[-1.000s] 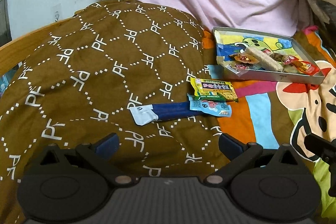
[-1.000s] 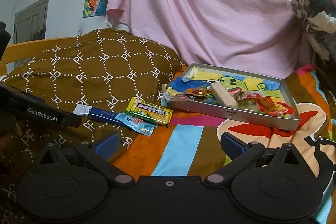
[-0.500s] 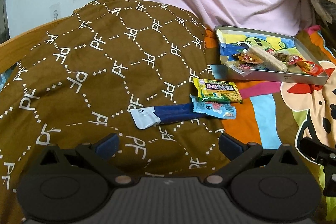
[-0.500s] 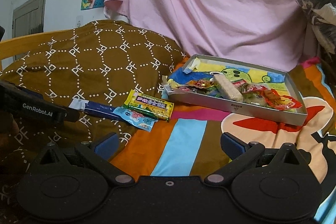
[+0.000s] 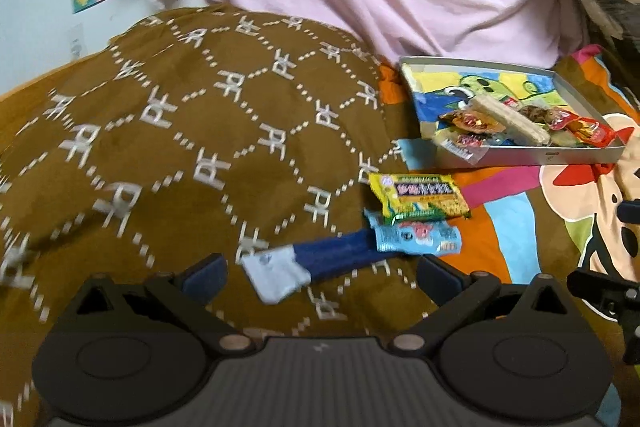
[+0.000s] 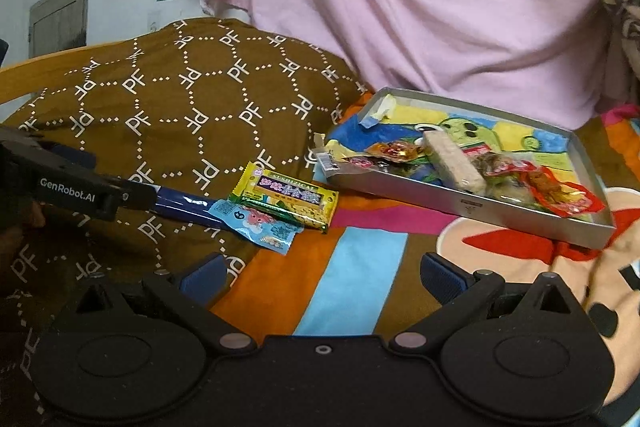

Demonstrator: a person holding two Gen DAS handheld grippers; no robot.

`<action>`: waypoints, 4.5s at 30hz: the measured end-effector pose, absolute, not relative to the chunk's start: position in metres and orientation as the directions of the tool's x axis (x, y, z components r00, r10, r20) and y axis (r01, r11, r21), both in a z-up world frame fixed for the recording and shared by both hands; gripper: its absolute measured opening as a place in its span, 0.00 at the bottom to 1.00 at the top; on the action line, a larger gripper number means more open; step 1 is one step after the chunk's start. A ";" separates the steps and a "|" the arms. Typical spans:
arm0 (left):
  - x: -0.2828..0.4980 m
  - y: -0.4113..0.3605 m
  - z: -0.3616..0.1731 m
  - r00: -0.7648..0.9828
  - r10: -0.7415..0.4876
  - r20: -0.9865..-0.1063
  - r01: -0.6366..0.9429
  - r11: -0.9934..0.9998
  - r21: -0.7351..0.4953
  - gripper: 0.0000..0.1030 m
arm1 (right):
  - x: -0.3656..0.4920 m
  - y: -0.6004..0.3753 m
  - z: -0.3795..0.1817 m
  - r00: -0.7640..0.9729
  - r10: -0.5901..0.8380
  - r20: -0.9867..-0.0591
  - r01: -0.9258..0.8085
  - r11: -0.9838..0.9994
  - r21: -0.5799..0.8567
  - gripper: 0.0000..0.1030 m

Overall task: Organize snacks
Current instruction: 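Grasp the yellow-green biscuit pack with the right gripper while the left gripper approaches the blue stick, then lift the biscuit pack with the right gripper while the left gripper grasps the blue-and-white stick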

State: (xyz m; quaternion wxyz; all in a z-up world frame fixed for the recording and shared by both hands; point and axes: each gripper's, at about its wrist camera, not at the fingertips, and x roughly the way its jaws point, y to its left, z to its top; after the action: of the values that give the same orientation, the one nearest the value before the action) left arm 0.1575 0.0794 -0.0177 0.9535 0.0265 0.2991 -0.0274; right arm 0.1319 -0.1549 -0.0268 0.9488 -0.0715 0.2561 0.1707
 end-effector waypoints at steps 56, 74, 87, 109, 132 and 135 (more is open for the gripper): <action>0.233 0.089 -0.061 0.488 -0.377 -0.787 0.449 0.882 -0.144 0.99 | 0.261 -0.144 -0.055 0.562 0.553 -0.615 -0.496 0.820 0.284 0.96; 0.225 0.074 -0.066 0.473 -0.345 -0.811 0.495 0.865 -0.079 0.74 | 0.266 -0.108 -0.076 0.610 0.491 -0.622 -0.569 0.817 0.088 0.52; 0.223 0.069 -0.073 0.442 -0.352 -0.825 0.351 0.914 -0.202 0.47 | 0.191 -0.154 -0.079 0.576 0.426 -0.697 -0.462 0.874 0.152 0.49; 0.221 0.056 -0.077 0.534 -0.255 -0.806 0.268 0.955 -0.125 0.54 | 0.164 -0.148 -0.101 0.628 0.355 -0.693 -0.435 0.898 0.066 0.67; 0.175 0.033 -0.068 0.508 -0.235 -0.829 0.217 0.966 -0.141 0.28 | 0.123 -0.149 -0.094 0.703 0.240 -0.669 -0.412 0.905 -0.108 0.48; 0.165 0.025 -0.067 0.502 -0.247 -0.829 0.240 0.961 -0.141 0.29 | 0.115 -0.151 -0.094 0.718 0.220 -0.661 -0.413 0.898 -0.150 0.48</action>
State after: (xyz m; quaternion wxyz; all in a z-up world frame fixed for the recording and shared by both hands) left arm 0.1650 0.0255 -0.0673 0.8665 -0.0039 0.4790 -0.1404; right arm 0.1145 -0.1506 -0.0936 0.9153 -0.1449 0.3336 0.1728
